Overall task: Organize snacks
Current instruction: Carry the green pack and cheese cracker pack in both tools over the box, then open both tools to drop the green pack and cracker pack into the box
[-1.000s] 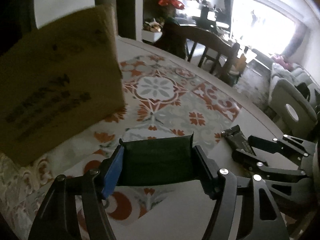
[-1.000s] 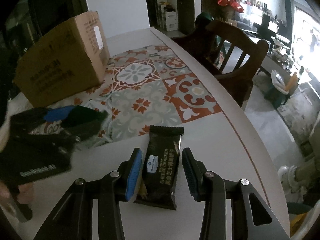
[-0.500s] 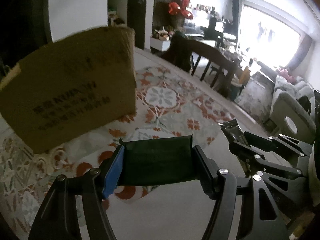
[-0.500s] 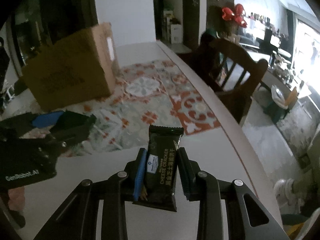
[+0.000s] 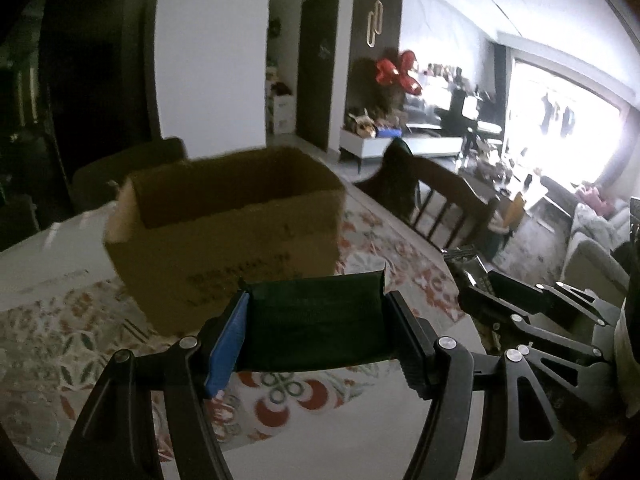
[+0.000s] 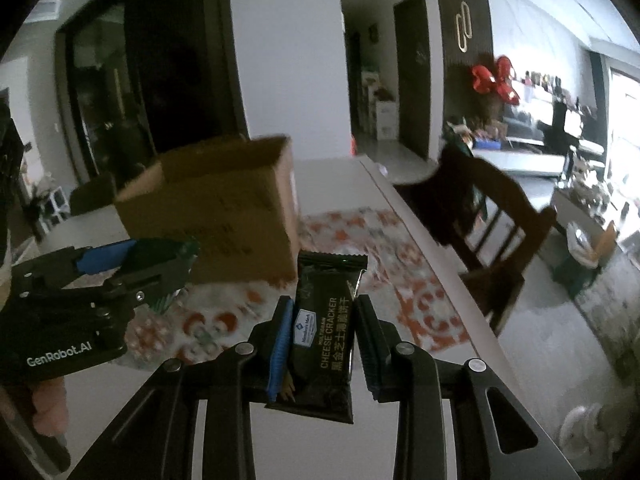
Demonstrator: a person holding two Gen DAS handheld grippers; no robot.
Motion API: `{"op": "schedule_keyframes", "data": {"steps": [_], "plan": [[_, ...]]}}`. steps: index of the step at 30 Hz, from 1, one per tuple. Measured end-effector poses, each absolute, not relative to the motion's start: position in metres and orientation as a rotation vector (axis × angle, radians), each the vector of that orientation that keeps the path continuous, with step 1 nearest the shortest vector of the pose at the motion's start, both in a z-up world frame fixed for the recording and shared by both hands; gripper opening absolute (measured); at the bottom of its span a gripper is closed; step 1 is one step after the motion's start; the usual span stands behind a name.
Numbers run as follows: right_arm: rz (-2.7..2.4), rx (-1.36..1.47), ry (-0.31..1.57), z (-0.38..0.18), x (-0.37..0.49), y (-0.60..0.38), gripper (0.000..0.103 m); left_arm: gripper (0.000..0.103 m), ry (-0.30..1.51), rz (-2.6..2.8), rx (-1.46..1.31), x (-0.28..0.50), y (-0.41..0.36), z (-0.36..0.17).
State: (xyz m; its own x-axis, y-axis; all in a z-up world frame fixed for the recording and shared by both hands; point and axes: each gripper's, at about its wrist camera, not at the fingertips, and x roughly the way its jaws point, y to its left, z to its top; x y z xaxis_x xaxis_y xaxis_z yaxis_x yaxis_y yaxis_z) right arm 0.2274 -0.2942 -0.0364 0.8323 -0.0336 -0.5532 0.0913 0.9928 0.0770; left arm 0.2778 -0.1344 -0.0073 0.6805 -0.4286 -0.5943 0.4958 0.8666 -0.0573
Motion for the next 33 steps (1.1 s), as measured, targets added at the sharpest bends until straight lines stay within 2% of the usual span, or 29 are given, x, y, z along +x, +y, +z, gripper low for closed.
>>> {"op": "schedule_keyframes", "data": {"steps": [19, 33], "plan": [[0.101, 0.068, 0.410, 0.028, 0.292, -0.262, 0.032, 0.067, 0.508, -0.376, 0.088, 0.322, -0.091, 0.046], [0.208, 0.063, 0.467, 0.021, 0.388, -0.259, 0.032, 0.067, 0.571, -0.308, 0.079, 0.405, -0.090, 0.037]]}}
